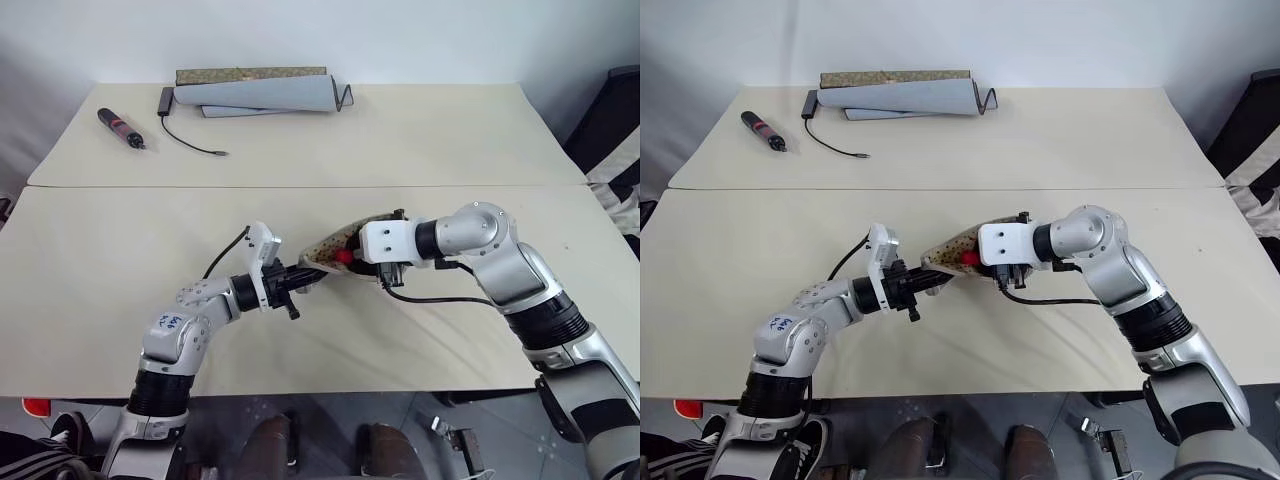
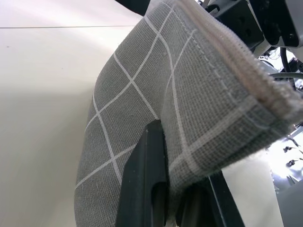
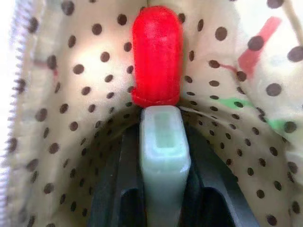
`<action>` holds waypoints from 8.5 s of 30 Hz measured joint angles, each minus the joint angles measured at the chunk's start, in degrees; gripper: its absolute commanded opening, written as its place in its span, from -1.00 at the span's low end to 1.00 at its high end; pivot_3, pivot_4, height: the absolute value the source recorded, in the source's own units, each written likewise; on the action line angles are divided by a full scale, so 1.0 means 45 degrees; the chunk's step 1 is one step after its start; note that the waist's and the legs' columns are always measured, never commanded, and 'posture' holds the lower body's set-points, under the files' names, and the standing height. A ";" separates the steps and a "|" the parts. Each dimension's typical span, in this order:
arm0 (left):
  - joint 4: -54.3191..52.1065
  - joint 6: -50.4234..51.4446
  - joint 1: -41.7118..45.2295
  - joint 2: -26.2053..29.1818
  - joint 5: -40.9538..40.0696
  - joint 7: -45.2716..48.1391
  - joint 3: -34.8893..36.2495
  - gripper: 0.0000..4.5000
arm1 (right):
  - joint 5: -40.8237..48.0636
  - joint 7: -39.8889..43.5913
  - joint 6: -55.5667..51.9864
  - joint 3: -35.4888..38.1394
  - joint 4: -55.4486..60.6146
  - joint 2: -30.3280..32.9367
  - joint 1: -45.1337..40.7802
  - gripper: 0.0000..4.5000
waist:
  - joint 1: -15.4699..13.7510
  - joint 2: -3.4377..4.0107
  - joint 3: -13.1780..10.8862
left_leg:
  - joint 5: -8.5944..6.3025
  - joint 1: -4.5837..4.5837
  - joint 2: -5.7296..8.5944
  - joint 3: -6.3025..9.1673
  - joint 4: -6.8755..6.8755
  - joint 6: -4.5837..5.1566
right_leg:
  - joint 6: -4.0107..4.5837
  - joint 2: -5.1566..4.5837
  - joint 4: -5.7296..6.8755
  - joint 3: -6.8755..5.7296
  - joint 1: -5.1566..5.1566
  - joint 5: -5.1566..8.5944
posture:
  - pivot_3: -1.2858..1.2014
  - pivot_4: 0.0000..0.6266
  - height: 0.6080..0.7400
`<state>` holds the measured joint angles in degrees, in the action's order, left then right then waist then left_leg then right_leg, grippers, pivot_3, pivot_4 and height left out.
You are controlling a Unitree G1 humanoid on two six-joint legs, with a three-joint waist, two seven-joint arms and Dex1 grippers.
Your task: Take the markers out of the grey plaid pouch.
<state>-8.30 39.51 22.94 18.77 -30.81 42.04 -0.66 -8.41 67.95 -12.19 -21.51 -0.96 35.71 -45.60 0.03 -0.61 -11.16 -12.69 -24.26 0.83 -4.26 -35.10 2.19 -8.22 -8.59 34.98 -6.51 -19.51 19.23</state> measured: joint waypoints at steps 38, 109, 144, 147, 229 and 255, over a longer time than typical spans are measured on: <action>-0.0026 0.0000 0.0004 -0.0006 -0.0084 -0.0001 -0.0085 -1.00 | 0.0204 0.0125 0.0128 0.0413 0.0307 0.0966 -0.0120 -0.80 | -0.0017 -0.0001 0.0000 | -0.0001 0.0000 0.0000 -0.0001 -0.0001 -0.0001 | 0.0000 -0.0002 -0.0016 -0.0001 0.0002 0.0000 | 0.03 -0.52 1.00; 0.1003 -0.1627 0.0289 0.0277 0.0605 -0.0210 0.0195 -1.00 | 0.7507 -0.2997 -0.3683 0.5149 0.2906 0.0856 -0.0077 0.51 | 0.0000 0.0000 -0.0002 | -0.0054 0.0013 -0.0111 -0.0092 -0.0020 0.0008 | 0.0041 0.0024 -0.0038 0.0050 -0.0020 -0.0029 | 0.03 -0.52 1.00; 0.0472 -0.0276 0.0286 0.0266 0.0121 -0.0040 -0.0002 -1.00 | 0.1339 -0.1393 0.2435 0.0835 -0.0388 0.1038 0.0361 -0.33 | 0.0028 -0.0002 -0.0002 | -0.0038 0.0019 -0.0094 -0.0171 -0.0025 0.0061 | 0.0028 0.0034 -0.0027 0.0089 -0.0045 -0.0036 | 0.03 -0.52 1.00; 0.0472 -0.0072 0.0325 0.0286 0.0025 0.0070 -0.0002 -1.00 | 0.1349 -0.1186 0.2498 0.0737 -0.0413 0.0459 0.0010 -0.33 | 0.0031 -0.0002 -0.0002 | -0.0038 0.0020 -0.0096 -0.0169 -0.0025 0.0059 | 0.0029 0.0035 -0.0026 0.0089 -0.0045 -0.0037 | 0.03 -0.52 1.00; 0.2936 -1.0928 -0.2424 0.4868 0.8449 -0.3668 0.0822 0.98 | 0.3994 -0.2680 0.2739 0.3499 -0.0589 0.0460 0.4424 1.00 | 0.0341 -0.0073 0.0034 | -0.0108 0.0033 -0.0175 -0.0413 -0.0011 0.0029 | 0.0083 -0.0060 0.0101 0.0076 -0.0239 -0.0080 | 0.03 -0.52 1.00; 0.0023 -0.6301 -0.8419 0.3261 0.0292 -0.1324 0.7516 0.98 | 0.6582 -0.4270 0.0784 0.7326 0.0205 0.0352 0.7506 1.00 | 0.0104 -0.0080 0.0037 | -0.0161 0.0033 -0.0150 -0.0432 0.0000 0.0045 | 0.0091 -0.0145 0.0002 0.0045 -0.0243 -0.0082 | 0.03 -0.52 1.00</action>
<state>-8.20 11.16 -14.95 33.45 -29.49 36.09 33.16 21.21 48.74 -8.66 11.45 -0.04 37.30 -11.82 0.50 -0.97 -10.99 -13.42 -24.11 0.15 -6.20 -35.10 2.39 -7.81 -9.24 34.99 -6.31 -20.60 18.86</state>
